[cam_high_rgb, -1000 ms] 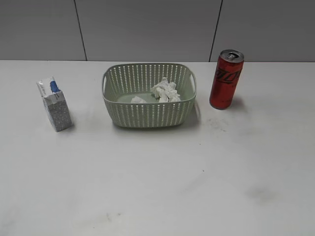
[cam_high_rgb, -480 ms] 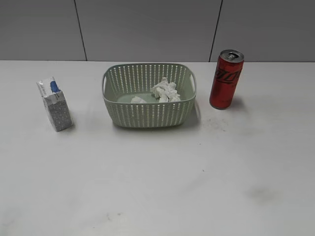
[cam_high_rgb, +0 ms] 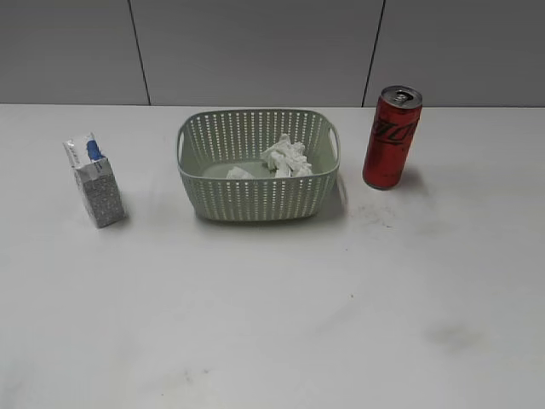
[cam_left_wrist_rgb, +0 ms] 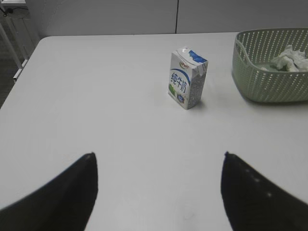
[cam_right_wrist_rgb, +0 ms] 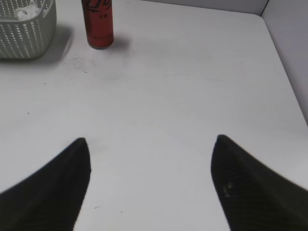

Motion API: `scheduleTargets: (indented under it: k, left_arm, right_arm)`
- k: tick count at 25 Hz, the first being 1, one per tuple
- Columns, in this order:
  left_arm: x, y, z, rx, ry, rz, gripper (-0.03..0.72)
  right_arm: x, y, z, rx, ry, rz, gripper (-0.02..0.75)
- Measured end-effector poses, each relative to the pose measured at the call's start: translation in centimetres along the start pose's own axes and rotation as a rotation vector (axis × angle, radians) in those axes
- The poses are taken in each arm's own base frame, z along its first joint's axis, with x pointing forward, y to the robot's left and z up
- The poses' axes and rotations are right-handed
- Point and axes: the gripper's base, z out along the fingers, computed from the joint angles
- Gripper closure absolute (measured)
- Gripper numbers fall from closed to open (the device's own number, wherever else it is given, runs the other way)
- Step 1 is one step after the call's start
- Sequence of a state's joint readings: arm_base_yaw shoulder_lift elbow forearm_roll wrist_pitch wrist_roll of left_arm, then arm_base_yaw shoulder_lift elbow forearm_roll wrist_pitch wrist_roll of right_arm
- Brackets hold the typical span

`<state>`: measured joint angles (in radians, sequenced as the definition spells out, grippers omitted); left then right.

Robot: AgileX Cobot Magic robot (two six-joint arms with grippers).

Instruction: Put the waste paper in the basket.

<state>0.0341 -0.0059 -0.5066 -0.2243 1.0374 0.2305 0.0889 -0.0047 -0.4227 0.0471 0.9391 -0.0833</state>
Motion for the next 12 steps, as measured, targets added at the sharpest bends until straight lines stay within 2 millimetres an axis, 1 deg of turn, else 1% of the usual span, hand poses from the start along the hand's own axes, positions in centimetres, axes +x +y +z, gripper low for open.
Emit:
scheduleTargets:
  k: [12]
  left_arm:
    - [-0.03,-0.13,0.0,0.014,-0.003,-0.009,0.097]
  right_arm:
    - [0.03,0.0,0.03,0.0,0.001,0.0,0.148]
